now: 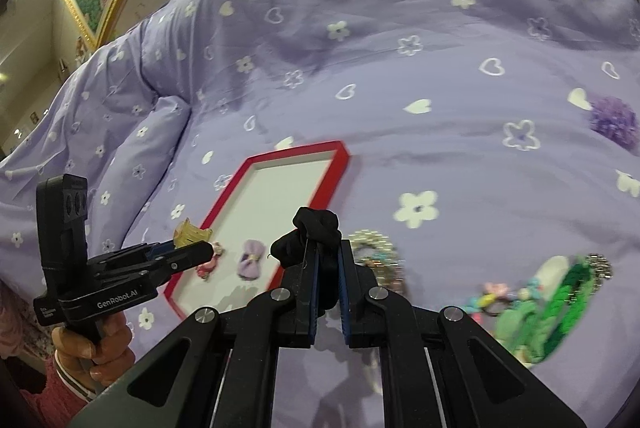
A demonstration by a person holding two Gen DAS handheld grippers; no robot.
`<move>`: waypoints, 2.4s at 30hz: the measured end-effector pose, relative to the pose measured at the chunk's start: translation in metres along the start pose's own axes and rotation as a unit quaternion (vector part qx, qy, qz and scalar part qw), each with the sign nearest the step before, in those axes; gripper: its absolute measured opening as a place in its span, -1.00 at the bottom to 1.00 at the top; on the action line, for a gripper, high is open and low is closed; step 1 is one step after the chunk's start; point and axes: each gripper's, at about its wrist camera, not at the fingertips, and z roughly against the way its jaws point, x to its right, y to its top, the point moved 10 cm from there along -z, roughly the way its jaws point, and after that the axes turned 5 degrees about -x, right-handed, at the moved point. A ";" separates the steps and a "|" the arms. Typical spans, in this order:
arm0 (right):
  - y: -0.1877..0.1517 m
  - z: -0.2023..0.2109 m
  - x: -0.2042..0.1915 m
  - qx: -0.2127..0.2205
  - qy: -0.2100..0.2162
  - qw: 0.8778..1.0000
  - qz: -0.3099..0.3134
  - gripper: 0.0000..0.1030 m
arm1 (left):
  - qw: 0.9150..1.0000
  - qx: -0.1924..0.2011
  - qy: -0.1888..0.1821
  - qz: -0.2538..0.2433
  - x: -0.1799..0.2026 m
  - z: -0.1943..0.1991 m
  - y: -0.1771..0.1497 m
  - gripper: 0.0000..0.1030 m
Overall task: Organize jewelry
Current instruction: 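Lower the claw clip and scrunchie into the box lid and open both tools, then move both tools back over the remaining accessories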
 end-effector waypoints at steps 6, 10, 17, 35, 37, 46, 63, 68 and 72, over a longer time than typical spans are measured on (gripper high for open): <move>0.003 -0.016 -0.025 -0.007 0.014 1.000 0.011 -0.85 | 1.000 0.003 0.016 0.016 -0.030 0.004 -0.002 -0.43; 0.009 -0.028 -0.040 -0.010 0.022 0.999 0.021 -0.85 | 0.999 0.003 0.024 0.023 -0.046 0.002 0.000 -0.43; 0.020 -0.055 -0.058 -0.019 0.029 0.999 0.034 -0.85 | 0.999 -0.011 0.042 0.028 -0.073 -0.018 0.008 -0.43; 0.026 -0.148 -0.058 -0.097 -0.001 0.993 0.065 -0.84 | 0.993 -0.083 0.082 -0.010 -0.102 -0.096 0.021 -0.42; 0.022 -0.154 -0.057 -0.108 -0.009 0.991 0.075 -0.81 | 0.993 -0.084 0.082 -0.009 -0.103 -0.098 0.021 -0.42; 0.018 -0.159 -0.049 -0.126 -0.017 0.989 0.082 -0.66 | 0.993 -0.088 0.082 -0.002 -0.104 -0.094 0.022 -0.38; 0.030 -0.112 -0.051 -0.079 0.000 0.995 0.063 -0.34 | 0.996 -0.040 0.070 0.022 -0.094 -0.052 0.027 -0.04; 0.026 -0.077 -0.031 -0.056 -0.006 0.997 0.042 -0.34 | 0.999 -0.016 0.047 0.011 -0.068 -0.028 0.023 -0.04; 0.017 -0.050 -0.005 -0.044 -0.020 0.999 0.017 -0.34 | 0.999 -0.004 0.031 -0.006 -0.039 -0.018 0.019 -0.05</move>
